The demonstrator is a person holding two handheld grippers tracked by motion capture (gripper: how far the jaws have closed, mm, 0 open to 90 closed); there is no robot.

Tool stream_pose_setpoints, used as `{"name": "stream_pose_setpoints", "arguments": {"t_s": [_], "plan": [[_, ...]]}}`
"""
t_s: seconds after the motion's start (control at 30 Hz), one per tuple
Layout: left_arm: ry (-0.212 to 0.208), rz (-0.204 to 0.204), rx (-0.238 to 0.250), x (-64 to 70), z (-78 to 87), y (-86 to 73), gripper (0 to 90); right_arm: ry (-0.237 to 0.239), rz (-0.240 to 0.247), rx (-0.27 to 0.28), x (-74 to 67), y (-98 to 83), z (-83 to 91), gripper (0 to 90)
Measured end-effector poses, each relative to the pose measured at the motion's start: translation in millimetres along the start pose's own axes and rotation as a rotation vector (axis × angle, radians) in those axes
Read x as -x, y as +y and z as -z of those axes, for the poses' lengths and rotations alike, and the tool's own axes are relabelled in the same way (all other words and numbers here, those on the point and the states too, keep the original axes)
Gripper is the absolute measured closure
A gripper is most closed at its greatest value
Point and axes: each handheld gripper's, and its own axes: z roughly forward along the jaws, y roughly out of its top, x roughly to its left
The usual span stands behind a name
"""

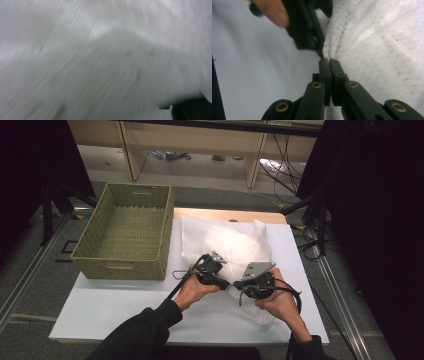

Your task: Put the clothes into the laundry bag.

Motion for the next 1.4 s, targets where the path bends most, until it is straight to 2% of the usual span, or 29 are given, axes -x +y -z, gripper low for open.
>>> {"name": "stream_pose_setpoints", "arguments": {"t_s": [0.07,0.13,0.17,0.23,0.27,0.37,0.4,0.43,0.47,0.5,0.57,0.6,0.63,0.67,0.73,0.8,0.87,0.9,0.97,1.0,1.1,1.13,1.17,1.2,1.23,1.27,1.3,1.33,1.4], "plan": [[0.000,-0.019,-0.013,-2.6,16.6,-12.7,33.0,-0.001,-0.007,-0.001,-1.4,0.7,0.4,90.0],[0.023,-0.040,-0.018,-6.3,32.2,-28.0,32.4,-0.003,-0.003,-0.001,-1.8,0.6,0.9,90.0],[0.045,-0.037,-0.015,-9.4,38.3,-35.9,32.6,-0.003,-0.005,-0.003,-1.6,0.1,1.0,90.0],[0.085,0.003,-0.012,-16.0,45.4,-48.3,31.8,0.000,-0.004,-0.003,-0.7,-0.3,0.1,90.0],[0.107,0.017,-0.027,-20.8,47.5,-54.4,30.7,0.002,-0.002,-0.006,-0.3,0.2,0.2,90.0],[0.154,0.063,-0.044,-35.1,37.4,-58.7,27.9,-0.001,-0.003,-0.007,-2.0,1.3,-0.7,90.0],[0.165,0.109,-0.023,-36.1,32.4,-58.5,26.6,-0.002,0.003,-0.004,-2.3,2.3,-0.8,90.0],[0.171,0.112,-0.023,-40.1,26.5,-57.0,26.4,-0.004,0.007,-0.005,-2.4,3.0,-0.7,90.0],[0.183,0.095,-0.026,-42.7,23.8,-55.9,28.9,0.001,-0.001,0.000,-3.5,4.2,-0.4,90.0],[0.199,0.087,-0.002,-45.3,17.7,-53.2,31.5,-0.002,0.000,0.000,-3.6,4.3,-0.4,90.0],[0.216,0.042,-0.009,-51.0,8.5,-49.5,42.5,0.003,0.005,-0.002,-3.0,3.3,-1.1,90.0],[0.205,0.037,-0.024,-53.9,5.3,-48.3,50.5,0.005,-0.001,-0.001,-2.3,2.9,-1.4,90.0],[0.139,0.073,-0.006,-57.4,4.2,-47.1,60.5,-0.002,0.001,0.000,-1.6,2.8,-1.5,90.0],[0.127,0.063,-0.001,-58.6,6.7,-46.3,78.3,0.003,-0.002,0.005,-1.3,2.7,-0.9,90.0],[0.130,0.010,-0.013,-59.4,19.4,-46.6,85.7,0.005,0.002,0.008,-1.0,1.8,0.2,90.0],[0.131,-0.007,0.001,-59.1,37.9,-51.2,87.2,0.001,-0.020,0.011,-0.1,0.9,1.6,90.0],[0.122,-0.042,0.007,-58.0,66.9,-62.0,87.6,-0.008,-0.033,0.008,-0.2,0.7,2.8,90.0],[0.117,-0.055,0.028,-56.5,79.6,-69.3,87.6,-0.010,-0.008,0.016,1.3,0.3,3.4,90.0],[0.098,-0.049,0.050,-51.6,100.6,-89.7,87.7,-0.015,-0.020,0.017,1.0,0.1,6.7,90.0],[0.086,-0.036,0.051,-47.9,105.5,-96.7,87.7,-0.022,-0.025,0.016,1.2,0.2,8.8,90.0],[0.010,-0.044,0.032,-31.8,113.1,-117.6,87.6,-0.023,-0.022,0.009,0.4,-0.2,12.7,90.0],[-0.010,-0.042,0.030,-27.6,112.5,-121.0,87.5,-0.028,-0.029,0.013,-1.5,-1.0,13.1,90.0],[-0.038,-0.046,0.012,-19.8,109.9,-124.4,87.4,-0.023,-0.016,0.014,-1.3,-1.2,13.5,90.0],[-0.040,-0.063,0.005,-18.1,108.6,-124.0,86.9,-0.011,-0.021,0.006,-3.0,-1.6,15.1,90.0],[-0.027,-0.063,0.006,-16.7,107.1,-121.4,85.8,-0.024,-0.013,0.019,-2.6,-2.1,14.7,90.0],[-0.003,-0.072,0.006,-17.1,107.3,-118.4,78.1,-0.028,-0.022,0.022,-2.1,-2.8,15.7,90.0],[0.034,-0.063,0.018,-17.4,107.5,-114.3,69.0,-0.026,-0.036,0.021,-2.4,-2.9,16.5,90.0],[0.077,-0.062,0.023,-16.5,110.4,-109.4,62.2,-0.028,-0.013,0.028,-0.5,-2.6,16.4,90.0],[0.092,-0.067,0.056,-11.1,115.4,-100.6,51.0,-0.028,-0.015,0.030,0.6,-2.0,17.2,90.0]]}}
